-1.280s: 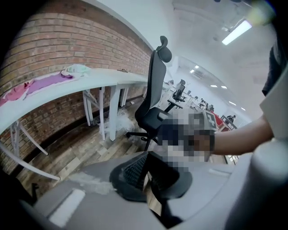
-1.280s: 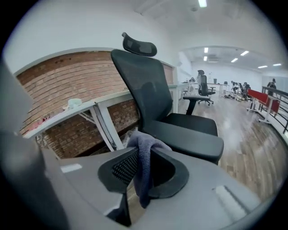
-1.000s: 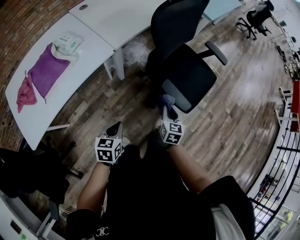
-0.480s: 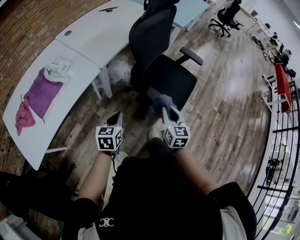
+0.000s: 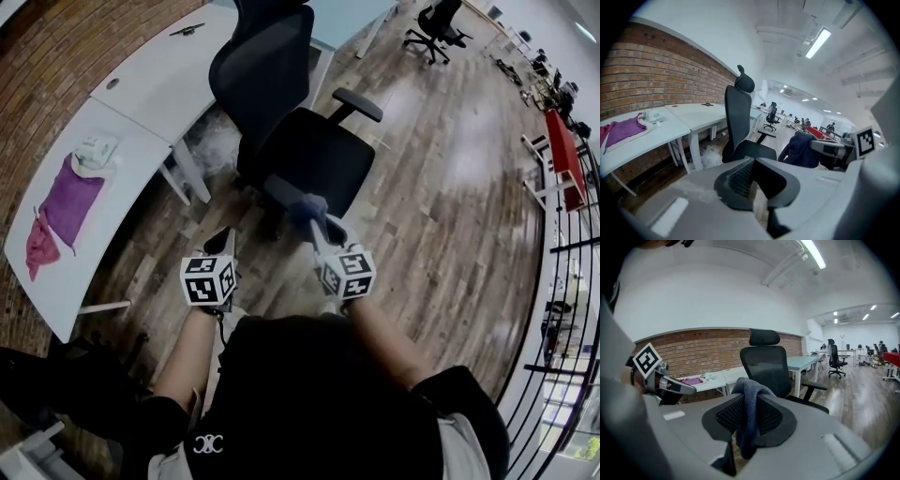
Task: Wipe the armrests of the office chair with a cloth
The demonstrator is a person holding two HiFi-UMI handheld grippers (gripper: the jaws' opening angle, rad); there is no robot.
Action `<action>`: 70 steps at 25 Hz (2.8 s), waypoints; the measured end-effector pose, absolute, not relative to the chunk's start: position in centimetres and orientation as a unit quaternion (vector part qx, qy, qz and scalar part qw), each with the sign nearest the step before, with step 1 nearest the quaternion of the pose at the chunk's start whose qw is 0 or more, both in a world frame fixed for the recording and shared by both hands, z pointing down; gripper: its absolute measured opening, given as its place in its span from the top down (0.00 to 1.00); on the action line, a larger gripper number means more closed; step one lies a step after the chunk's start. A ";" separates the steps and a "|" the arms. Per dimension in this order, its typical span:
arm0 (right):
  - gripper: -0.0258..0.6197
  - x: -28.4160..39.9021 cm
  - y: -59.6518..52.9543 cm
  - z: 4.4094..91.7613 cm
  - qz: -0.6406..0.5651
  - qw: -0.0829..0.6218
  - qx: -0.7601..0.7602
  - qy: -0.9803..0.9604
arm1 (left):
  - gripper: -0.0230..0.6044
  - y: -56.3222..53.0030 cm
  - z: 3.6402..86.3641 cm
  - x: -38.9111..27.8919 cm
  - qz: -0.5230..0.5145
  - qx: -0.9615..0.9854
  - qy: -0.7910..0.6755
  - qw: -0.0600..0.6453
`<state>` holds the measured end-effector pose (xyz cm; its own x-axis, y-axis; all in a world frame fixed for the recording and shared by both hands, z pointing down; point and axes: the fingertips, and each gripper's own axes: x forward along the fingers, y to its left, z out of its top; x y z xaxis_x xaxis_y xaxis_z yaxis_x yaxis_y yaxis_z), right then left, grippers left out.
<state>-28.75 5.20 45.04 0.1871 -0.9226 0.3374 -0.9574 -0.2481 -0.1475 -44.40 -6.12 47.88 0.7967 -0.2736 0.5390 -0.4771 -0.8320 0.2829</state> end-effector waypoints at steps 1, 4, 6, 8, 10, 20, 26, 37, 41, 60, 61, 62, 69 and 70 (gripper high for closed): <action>0.85 -28.2 5.8 45.0 0.180 0.050 0.760 -0.622 | 0.96 -5.5 47.8 -43.5 0.246 0.925 -0.208 0.204; 0.85 -25.4 8.3 44.6 0.174 0.054 0.750 -0.636 | 0.96 -2.4 47.2 -39.6 0.246 0.927 -0.212 0.190; 0.85 -22.8 10.4 44.2 0.169 0.053 0.752 -0.634 | 0.96 0.4 46.8 -36.6 0.246 0.930 -0.206 0.180; 0.85 -20.4 12.8 44.1 0.167 0.047 0.751 -0.638 | 0.96 3.6 46.7 -33.6 0.246 0.934 -0.195 0.171; 0.85 -17.9 15.3 44.2 0.165 0.045 0.748 -0.642 | 0.96 6.7 46.7 -30.5 0.246 0.937 -0.183 0.165; 0.85 -7.4 23.9 44.2 0.180 0.056 0.754 -0.630 | 0.96 13.9 45.8 -18.3 0.249 0.945 -0.146 0.154; 0.85 -2.9 24.5 45.9 0.196 0.090 0.742 -0.635 | 0.96 13.7 46.9 -11.9 0.246 0.945 -0.138 0.165; 0.85 11.4 20.9 47.5 0.202 0.181 0.680 -0.681 | 0.96 9.9 48.9 5.2 0.224 0.942 -0.147 0.203; 0.85 16.4 17.9 47.7 0.207 0.202 0.660 -0.694 | 0.96 6.5 48.0 9.7 0.211 0.940 -0.166 0.210; 0.85 22.8 3.8 55.3 0.197 0.299 0.439 -0.824 | 0.96 -2.0 50.1 8.2 0.176 0.866 -0.385 0.267; 0.85 23.1 3.0 55.6 0.191 0.305 0.420 -0.833 | 0.96 -2.7 50.2 8.4 0.172 0.859 -0.401 0.270; 0.85 23.5 2.3 55.9 0.186 0.310 0.400 -0.842 | 0.96 -3.4 50.3 8.8 0.166 0.850 -0.417 0.275; 0.85 26.5 -1.0 56.1 0.164 0.315 0.279 -0.892 | 0.96 -5.7 50.3 14.3 0.146 0.809 -0.488 0.295; 0.85 27.1 -1.6 56.1 0.163 0.312 0.269 -0.896 | 0.96 -6.1 50.3 15.1 0.142 0.802 -0.496 0.301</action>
